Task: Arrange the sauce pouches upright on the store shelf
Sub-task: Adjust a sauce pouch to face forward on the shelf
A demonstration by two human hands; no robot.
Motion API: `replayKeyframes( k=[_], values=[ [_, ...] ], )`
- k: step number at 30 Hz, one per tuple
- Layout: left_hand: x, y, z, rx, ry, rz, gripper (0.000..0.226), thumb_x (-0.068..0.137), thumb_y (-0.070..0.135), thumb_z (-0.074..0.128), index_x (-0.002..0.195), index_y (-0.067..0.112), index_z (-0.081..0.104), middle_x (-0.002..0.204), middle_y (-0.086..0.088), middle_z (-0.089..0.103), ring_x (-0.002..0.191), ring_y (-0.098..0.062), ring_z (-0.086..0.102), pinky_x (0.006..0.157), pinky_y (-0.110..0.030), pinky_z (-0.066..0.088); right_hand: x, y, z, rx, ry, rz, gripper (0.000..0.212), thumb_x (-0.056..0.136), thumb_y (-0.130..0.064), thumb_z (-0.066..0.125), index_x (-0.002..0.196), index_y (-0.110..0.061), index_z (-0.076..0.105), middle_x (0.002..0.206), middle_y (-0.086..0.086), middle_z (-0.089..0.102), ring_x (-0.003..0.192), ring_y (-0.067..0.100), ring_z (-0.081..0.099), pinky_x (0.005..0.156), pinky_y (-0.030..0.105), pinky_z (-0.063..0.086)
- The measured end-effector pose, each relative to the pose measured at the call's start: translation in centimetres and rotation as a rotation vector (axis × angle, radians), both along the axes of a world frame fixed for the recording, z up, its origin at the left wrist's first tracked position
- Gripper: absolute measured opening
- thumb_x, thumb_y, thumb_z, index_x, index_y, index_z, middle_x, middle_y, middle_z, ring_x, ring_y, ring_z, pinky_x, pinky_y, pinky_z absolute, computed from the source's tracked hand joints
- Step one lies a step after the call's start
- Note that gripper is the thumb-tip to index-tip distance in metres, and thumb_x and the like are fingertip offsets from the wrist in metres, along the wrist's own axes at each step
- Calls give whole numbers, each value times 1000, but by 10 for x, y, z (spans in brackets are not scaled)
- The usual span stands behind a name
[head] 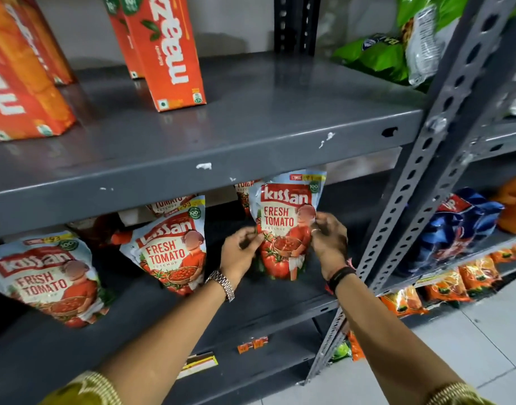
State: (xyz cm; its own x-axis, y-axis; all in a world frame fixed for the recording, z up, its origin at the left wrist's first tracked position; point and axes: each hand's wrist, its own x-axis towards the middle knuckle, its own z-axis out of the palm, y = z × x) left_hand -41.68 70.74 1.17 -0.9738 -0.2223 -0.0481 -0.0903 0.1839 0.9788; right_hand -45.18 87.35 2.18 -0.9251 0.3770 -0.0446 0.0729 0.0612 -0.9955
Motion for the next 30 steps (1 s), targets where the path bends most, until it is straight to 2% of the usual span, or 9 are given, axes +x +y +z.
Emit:
replayKeyframes(
  k=[4, 5, 6, 8, 10, 15, 22, 26, 30],
  values=[
    [-4, 1, 12, -64, 90, 94, 22, 78, 12, 67, 97, 2, 63, 91, -5, 65, 82, -12, 59, 70, -8, 48, -8, -10, 19, -58, 138, 26, 27, 82, 3, 56, 78, -23, 59, 78, -11, 62, 73, 5, 58, 69, 15, 51],
    [-6, 1, 11, -85, 83, 104, 20, 78, 12, 67, 95, 2, 63, 91, -6, 66, 81, -12, 59, 68, -7, 49, -12, -12, 18, -70, 138, 26, 28, 82, 3, 56, 76, -25, 59, 77, -13, 62, 73, 4, 58, 68, 11, 50],
    [-8, 1, 8, -107, 73, 108, 19, 78, 13, 67, 93, 3, 64, 91, -8, 68, 81, -14, 61, 71, -14, 54, -16, -14, 16, -82, 123, 22, 30, 82, 3, 57, 75, -26, 58, 77, -12, 62, 75, 6, 60, 69, 12, 51],
    [-10, 1, 0, -133, 32, 114, 19, 78, 17, 67, 92, 5, 66, 96, -15, 72, 85, -21, 66, 80, -39, 57, -20, -16, 4, -74, 68, 12, 33, 80, 3, 57, 70, -28, 59, 78, -6, 64, 82, 14, 62, 78, 26, 55],
    [-10, 0, -8, -128, -4, 122, 23, 79, 21, 66, 96, 6, 67, 100, -17, 72, 92, -27, 67, 84, -47, 56, -21, -16, -10, -64, 20, 26, 33, 80, 1, 55, 68, -29, 61, 82, -3, 67, 85, 17, 63, 86, 40, 55],
    [-2, 6, 0, -136, -9, 55, 35, 82, 28, 62, 113, 12, 62, 113, -11, 69, 102, -21, 64, 92, -43, 53, -19, -16, -16, -156, -108, 87, 33, 85, -5, 48, 108, -23, 62, 113, 2, 68, 103, 20, 64, 93, 45, 53],
    [-4, 14, 6, -81, -23, 5, 50, 83, 20, 61, 131, 11, 48, 133, -12, 57, 123, -22, 52, 105, -42, 43, -20, -18, -21, -157, -150, 151, 56, 80, 3, 35, 99, -41, 64, 115, 4, 69, 106, 20, 64, 93, 48, 53],
    [0, 14, 7, 0, -51, -38, 59, 85, 18, 59, 138, 7, 36, 143, -13, 45, 132, -23, 42, 111, -39, 35, -14, -15, -19, -185, -116, 224, 61, 82, 10, 33, 127, -27, 53, 124, 3, 64, 114, 18, 59, 99, 42, 49],
    [19, -4, -3, 30, -58, -11, 51, 87, 28, 54, 135, 16, 42, 140, -13, 48, 128, -23, 46, 105, -45, 42, 5, -19, -24, -212, -206, 99, 37, 88, 0, 41, 120, -12, 53, 116, 7, 63, 98, 19, 57, 100, 44, 47]
  ],
)
